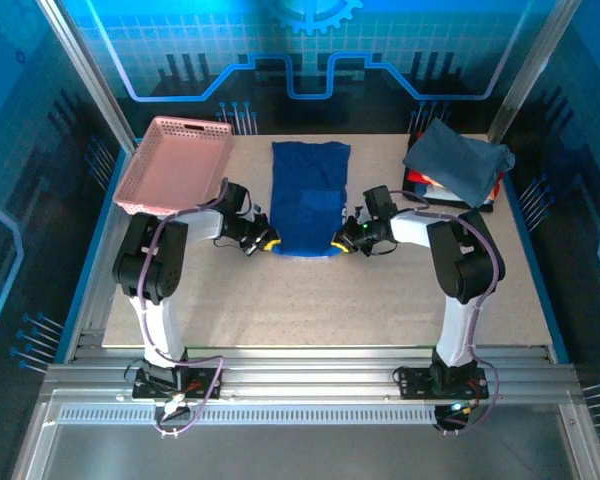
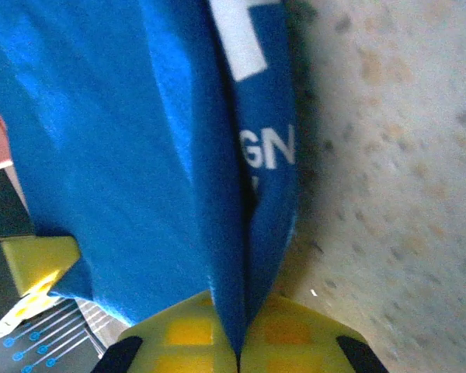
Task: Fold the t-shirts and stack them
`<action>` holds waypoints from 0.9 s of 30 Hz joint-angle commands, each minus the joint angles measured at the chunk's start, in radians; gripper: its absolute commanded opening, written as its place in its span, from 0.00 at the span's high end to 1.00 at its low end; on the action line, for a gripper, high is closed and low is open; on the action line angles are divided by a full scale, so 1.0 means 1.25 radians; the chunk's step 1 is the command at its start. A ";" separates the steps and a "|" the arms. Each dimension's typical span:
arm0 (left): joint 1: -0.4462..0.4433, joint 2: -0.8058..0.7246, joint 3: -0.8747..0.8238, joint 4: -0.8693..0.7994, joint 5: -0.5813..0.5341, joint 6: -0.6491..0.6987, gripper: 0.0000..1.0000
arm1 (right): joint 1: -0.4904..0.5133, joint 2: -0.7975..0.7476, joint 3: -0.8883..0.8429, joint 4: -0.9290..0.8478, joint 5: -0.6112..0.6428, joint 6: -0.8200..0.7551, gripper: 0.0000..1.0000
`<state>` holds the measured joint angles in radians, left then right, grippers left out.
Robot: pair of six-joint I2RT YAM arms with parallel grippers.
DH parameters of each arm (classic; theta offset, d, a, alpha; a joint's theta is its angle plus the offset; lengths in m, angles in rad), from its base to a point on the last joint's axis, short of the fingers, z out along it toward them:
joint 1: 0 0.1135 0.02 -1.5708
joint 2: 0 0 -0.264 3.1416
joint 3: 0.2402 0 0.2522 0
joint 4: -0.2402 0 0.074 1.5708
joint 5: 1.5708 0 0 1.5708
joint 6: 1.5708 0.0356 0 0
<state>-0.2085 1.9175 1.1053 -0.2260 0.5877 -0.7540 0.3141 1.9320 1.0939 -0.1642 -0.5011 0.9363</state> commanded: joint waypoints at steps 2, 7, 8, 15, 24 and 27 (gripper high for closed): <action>0.005 -0.160 -0.081 -0.119 -0.026 0.057 1.00 | 0.016 -0.126 -0.039 -0.152 0.008 -0.031 1.00; -0.039 -0.325 -0.240 -0.115 -0.025 0.019 1.00 | 0.100 -0.280 -0.154 -0.217 0.035 0.000 1.00; -0.053 -0.362 -0.272 -0.116 -0.025 0.004 1.00 | 0.123 -0.311 -0.186 -0.225 0.045 0.016 1.00; -0.099 -0.621 -0.407 -0.208 -0.034 -0.078 1.00 | 0.221 -0.527 -0.326 -0.269 0.112 0.134 1.00; -0.080 -0.597 -0.263 -0.253 0.016 -0.081 1.00 | 0.181 -0.563 -0.204 -0.377 0.123 0.085 1.00; -0.048 -0.516 -0.180 -0.243 0.031 -0.061 1.00 | 0.117 -0.510 -0.119 -0.399 0.088 0.026 1.00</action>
<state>-0.3099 1.2106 0.7925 -0.5087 0.6132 -0.8463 0.5289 1.2499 0.8520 -0.5709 -0.3973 1.0405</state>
